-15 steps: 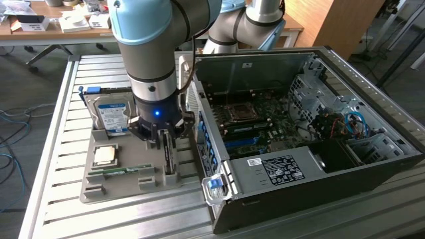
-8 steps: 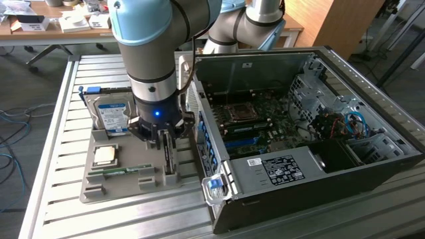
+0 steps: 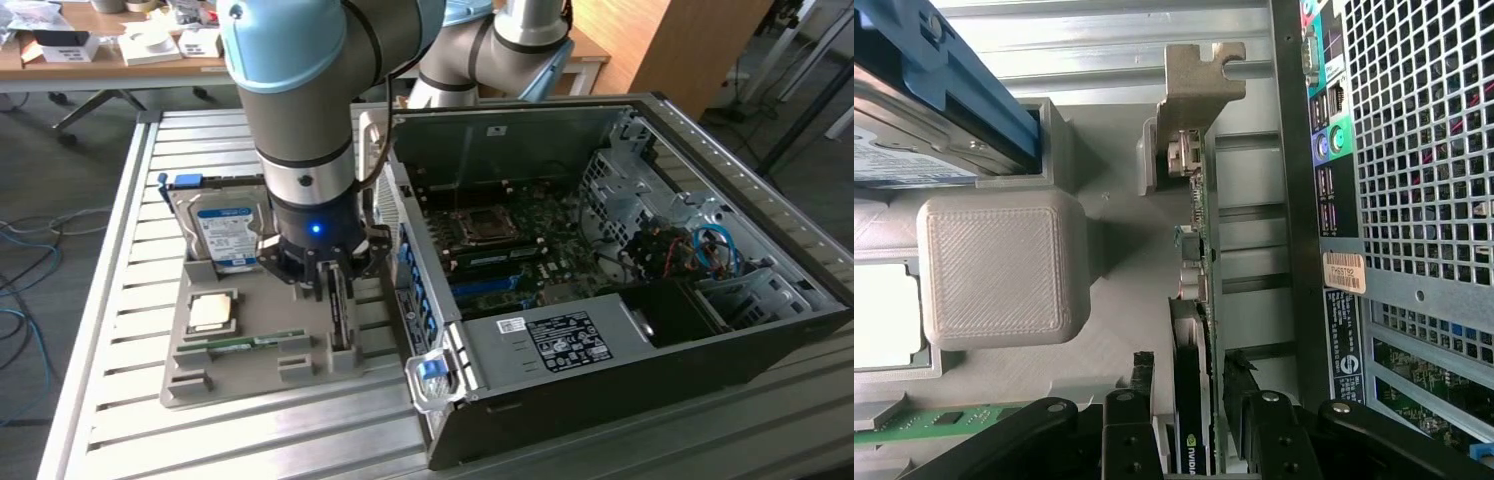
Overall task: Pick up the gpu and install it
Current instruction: 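Pick up the gpu and move the gpu toward the slot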
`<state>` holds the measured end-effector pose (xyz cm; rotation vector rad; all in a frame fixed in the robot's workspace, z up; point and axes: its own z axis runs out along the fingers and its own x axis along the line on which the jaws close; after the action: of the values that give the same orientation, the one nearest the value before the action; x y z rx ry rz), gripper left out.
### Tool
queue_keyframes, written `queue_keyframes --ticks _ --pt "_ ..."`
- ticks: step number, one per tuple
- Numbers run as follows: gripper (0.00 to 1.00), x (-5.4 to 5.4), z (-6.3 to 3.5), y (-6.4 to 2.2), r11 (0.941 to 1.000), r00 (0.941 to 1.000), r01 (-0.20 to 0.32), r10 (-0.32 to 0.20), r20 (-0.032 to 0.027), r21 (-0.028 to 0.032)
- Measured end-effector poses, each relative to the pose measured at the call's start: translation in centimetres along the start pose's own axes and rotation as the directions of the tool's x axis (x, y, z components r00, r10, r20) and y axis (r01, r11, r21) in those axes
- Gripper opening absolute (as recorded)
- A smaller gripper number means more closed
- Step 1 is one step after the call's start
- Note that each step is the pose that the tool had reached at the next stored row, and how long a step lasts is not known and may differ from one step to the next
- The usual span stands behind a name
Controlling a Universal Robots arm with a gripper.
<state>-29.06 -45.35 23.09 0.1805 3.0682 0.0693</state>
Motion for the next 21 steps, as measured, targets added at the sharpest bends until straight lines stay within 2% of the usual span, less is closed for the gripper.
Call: queue_keyframes --ticks 17,19,20,21 --pt "0.42 -0.11 0.02 -0.03 1.0 1.0 0.0 0.0 0.0 0.0" --pt "0.4 -0.11 0.02 -0.03 1.0 1.0 0.0 0.0 0.0 0.0" --pt "0.33 -0.11 0.02 -0.03 1.0 1.0 0.0 0.0 0.0 0.0" --pt "0.33 -0.11 0.02 -0.03 1.0 1.0 0.0 0.0 0.0 0.0"
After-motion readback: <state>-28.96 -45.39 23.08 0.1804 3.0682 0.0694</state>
